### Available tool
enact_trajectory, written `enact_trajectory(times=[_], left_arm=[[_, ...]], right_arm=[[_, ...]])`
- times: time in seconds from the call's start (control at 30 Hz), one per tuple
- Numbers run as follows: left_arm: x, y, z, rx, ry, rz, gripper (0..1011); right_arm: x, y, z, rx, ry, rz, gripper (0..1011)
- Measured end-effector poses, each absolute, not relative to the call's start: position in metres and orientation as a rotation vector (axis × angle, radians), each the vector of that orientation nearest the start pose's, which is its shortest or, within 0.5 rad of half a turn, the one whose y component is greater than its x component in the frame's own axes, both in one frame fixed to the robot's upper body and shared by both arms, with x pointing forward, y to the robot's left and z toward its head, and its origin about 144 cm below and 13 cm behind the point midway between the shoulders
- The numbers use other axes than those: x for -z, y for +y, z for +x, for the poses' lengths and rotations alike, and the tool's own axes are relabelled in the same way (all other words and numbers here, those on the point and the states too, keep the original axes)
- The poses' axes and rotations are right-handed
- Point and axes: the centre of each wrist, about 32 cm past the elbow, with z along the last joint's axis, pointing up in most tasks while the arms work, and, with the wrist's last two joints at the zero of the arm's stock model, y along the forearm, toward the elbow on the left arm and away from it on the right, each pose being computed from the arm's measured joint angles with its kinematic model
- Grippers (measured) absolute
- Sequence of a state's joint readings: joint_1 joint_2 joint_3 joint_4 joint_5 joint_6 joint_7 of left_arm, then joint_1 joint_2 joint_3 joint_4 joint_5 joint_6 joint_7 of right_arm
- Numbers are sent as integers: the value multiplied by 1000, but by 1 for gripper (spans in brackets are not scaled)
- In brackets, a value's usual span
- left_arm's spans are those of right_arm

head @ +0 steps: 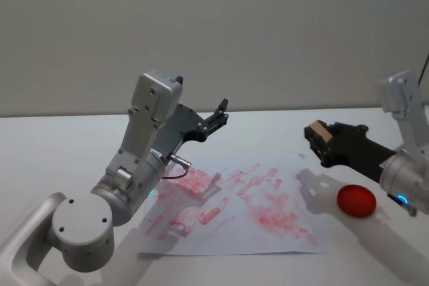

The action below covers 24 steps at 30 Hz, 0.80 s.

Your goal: Use the one hand to pick up the stamp and affix it onto the A4 paper.

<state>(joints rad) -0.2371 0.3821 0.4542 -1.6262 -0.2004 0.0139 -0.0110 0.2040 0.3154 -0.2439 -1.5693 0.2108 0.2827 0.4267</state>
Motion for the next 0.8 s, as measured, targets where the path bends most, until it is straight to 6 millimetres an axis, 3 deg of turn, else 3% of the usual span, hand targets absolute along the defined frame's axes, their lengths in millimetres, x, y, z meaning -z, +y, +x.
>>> enact_trajectory(times=[0.33,0.8], left_arm=[[-1204,198,492,-1124,-268,61,1001],[-1204,198,492,-1124,-268,61,1001]], right_arm=[[-1201,-231,534,800,55,-202,220],[-1191,-214,564,650,158,-329,220]])
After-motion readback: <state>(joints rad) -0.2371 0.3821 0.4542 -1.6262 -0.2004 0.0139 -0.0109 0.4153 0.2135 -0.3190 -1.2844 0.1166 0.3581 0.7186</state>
